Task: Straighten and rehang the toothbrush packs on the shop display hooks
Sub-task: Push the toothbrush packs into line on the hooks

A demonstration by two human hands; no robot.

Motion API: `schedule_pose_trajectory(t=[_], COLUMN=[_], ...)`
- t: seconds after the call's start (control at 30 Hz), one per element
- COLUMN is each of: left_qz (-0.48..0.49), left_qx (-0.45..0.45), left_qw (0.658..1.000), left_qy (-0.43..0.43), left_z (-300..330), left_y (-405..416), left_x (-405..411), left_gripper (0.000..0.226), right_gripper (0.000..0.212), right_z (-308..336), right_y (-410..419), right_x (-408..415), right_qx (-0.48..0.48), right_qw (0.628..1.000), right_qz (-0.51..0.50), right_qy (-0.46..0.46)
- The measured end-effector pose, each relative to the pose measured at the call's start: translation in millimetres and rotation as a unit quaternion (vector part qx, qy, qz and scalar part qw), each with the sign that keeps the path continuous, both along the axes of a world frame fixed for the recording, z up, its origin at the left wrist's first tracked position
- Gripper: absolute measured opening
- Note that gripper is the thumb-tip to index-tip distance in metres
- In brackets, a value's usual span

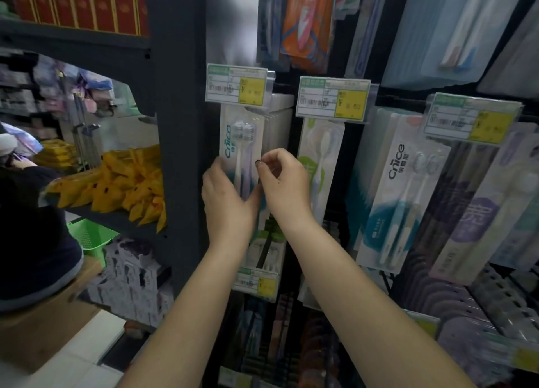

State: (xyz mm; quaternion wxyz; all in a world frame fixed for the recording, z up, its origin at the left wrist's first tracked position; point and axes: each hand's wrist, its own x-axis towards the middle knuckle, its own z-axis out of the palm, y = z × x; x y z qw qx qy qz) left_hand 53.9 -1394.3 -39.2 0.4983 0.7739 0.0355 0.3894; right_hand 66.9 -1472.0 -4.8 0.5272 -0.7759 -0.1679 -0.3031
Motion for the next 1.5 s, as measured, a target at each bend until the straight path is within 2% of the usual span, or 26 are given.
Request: schedule_pose_trajectory(t=[0.47,0.67,1.5], left_qz=[0.011,0.018,0.002], left_qx=[0.013,0.026,0.038], left_qw=[1.000,0.999,0.998], left_qy=[-0.025,-0.041,-0.040], left_z=[-2.6,-8.4,-7.4], left_y=[-2.1,-1.6,9.1], left_x=[5.7,1.7,-6.0], left_gripper=[0.073,0.071,0.081], right_gripper=[0.017,0.035,0.037], right_z=[-0.2,6.1,21.5], right_y=[-1.4,4.3,8.8], right_x=[5.5,2.0,-2.8], right_qx=[0.014,0.014,0.040], right_qw=[1.000,1.000,0.993], right_qz=[0.001,0.009,0.018], right_qy=[-0.003,-0.019,0.111])
